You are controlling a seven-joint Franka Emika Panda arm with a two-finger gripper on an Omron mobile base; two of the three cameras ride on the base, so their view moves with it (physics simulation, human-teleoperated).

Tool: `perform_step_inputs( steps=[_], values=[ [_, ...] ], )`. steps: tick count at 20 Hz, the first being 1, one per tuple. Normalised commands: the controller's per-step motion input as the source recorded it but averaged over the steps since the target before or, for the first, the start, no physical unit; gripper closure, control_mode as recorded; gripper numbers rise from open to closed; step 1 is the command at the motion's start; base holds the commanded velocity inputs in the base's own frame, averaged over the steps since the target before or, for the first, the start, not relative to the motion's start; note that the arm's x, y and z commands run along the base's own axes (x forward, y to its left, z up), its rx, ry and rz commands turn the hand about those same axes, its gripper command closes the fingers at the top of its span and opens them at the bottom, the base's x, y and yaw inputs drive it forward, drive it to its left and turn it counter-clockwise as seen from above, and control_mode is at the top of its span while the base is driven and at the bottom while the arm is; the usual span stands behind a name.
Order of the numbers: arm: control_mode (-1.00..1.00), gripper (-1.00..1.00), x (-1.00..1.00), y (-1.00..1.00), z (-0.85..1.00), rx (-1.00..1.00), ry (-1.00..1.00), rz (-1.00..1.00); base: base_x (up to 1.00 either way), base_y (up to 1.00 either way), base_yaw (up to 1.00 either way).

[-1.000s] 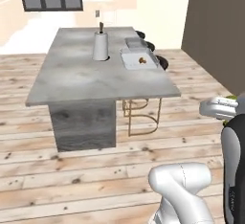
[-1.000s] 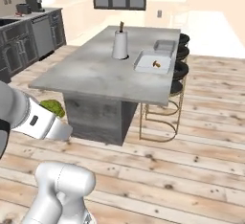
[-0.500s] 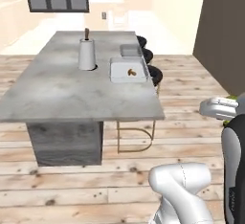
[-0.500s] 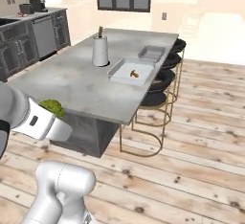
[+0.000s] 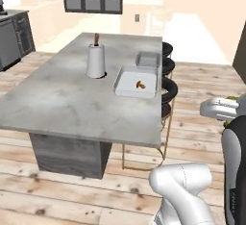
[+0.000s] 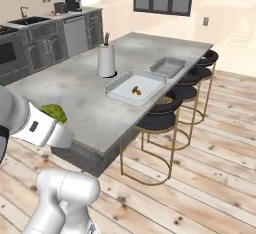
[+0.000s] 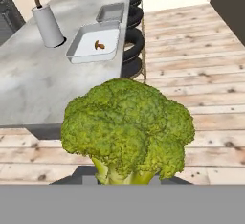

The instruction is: Place the cold items (broccoli and mushroom) from the fridge in one tupperware on the dining counter. Place the warm items (hot dog and kebab skewer) in the stove area in another tupperware.

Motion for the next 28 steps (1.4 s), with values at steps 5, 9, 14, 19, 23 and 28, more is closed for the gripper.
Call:
perform_step_inputs(
  steps=[5,9,14,19,23,28],
  values=[
    [1.00,1.00,0.00,0.00,0.00,0.00,0.00,0.00,0.28,-0.83,0.41],
    [1.00,1.00,0.00,0.00,0.00,0.00,0.00,0.00,0.22,-0.82,0.41],
    [1.00,1.00,0.00,0.00,0.00,0.00,0.00,0.00,0.23,-0.79,0.43],
    [1.00,1.00,0.00,0.00,0.00,0.00,0.00,0.00,0.30,-0.77,0.43],
    [1.00,1.00,0.00,0.00,0.00,0.00,0.00,0.00,0.35,-0.77,0.42],
    [1.00,1.00,0.00,0.00,0.00,0.00,0.00,0.00,0.32,-0.76,0.43]
  ],
)
